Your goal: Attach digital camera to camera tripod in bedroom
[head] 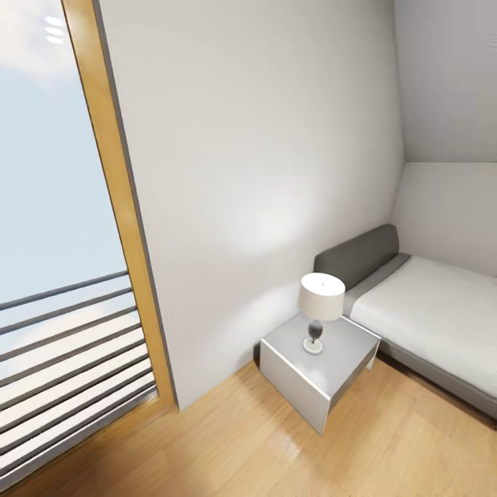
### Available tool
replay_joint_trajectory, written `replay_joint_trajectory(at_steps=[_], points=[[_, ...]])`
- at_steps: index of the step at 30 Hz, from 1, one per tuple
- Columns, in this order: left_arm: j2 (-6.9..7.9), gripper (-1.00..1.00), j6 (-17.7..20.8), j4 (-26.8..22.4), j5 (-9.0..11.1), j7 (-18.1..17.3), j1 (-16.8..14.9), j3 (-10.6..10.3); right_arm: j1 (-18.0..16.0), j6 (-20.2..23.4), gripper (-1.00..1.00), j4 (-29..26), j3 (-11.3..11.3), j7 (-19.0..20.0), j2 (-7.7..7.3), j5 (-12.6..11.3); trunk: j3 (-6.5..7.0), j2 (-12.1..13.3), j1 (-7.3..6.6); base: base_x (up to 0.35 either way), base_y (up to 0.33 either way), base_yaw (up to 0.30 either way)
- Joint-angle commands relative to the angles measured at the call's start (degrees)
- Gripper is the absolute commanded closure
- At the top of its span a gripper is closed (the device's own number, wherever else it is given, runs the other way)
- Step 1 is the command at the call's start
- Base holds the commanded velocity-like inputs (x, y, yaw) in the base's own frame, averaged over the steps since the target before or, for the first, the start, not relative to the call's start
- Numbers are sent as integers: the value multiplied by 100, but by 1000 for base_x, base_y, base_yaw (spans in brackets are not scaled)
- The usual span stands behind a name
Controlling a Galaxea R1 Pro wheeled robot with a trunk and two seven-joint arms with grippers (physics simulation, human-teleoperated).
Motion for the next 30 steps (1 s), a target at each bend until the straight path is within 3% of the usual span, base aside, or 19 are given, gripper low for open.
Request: replay_joint_trajectory(at_steps=[1, 11, 30], points=[[-1, -100, -12, -3, 38, -1, 1, 11, -2, -13, -100, 3, 24, -1, -1, 30, -5, -3, 0, 0, 0, -211], [-1, -100, -12, -4, 40, -1, 1, 11, -4, -13, -100, 3, 25, -1, -1, 32, -5, -3, 0, 0, 0, -184], [-1, -100, -12, -3, 37, -1, 1, 14, -4, -14, -100, 3, 25, -1, -1, 36, -5, -3, 0, 0, 0, -45]])
